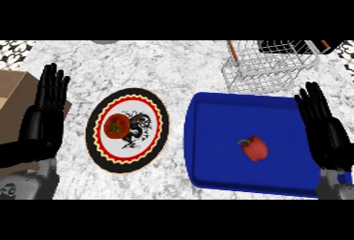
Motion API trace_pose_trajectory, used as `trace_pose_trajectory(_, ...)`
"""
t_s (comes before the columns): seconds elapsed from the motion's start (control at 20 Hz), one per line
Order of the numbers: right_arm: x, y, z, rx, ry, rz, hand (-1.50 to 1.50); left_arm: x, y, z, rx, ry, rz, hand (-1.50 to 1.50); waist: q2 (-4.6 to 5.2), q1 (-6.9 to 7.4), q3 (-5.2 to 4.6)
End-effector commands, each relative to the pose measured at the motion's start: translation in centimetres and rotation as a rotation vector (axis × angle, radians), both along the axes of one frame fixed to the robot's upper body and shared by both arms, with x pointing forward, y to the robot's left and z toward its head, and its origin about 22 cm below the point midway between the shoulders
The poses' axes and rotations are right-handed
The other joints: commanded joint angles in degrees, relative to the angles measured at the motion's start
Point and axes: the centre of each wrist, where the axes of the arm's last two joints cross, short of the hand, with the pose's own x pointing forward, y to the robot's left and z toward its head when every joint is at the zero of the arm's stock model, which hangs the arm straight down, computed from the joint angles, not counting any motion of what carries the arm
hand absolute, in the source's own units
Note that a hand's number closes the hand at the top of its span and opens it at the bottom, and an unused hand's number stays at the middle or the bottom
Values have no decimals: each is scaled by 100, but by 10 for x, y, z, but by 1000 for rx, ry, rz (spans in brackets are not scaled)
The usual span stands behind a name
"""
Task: Pick the bell pepper from the tray and place it in the tiered basket
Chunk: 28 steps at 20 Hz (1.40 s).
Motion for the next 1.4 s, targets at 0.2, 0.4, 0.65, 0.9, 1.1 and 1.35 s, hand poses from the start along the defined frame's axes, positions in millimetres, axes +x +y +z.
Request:
trace_pose_trajectory(0.2,23,-2,22,130,-137,398,150,-4,37,-25,244,233,106,0,-63,-191,-48)
trace_pose_trajectory(0.4,-4,-64,-21,-209,120,-152,-150,-11,39,-40,256,319,76,0,7,-284,-82)
trace_pose_trajectory(0.65,-25,-60,-32,-135,58,-109,-150,16,39,-22,295,362,79,0,-84,-278,-68)
trace_pose_trajectory(0.9,-25,-97,22,-361,129,103,-150,-3,38,-35,262,366,72,0,-96,-253,-73)
trace_pose_trajectory(1.1,-16,-94,65,-635,222,284,-150,0,43,-38,303,374,77,0,-88,-255,-87)
trace_pose_trajectory(1.35,-6,-58,108,-769,281,352,-150,6,30,-22,273,365,56,0,-105,-213,-77)
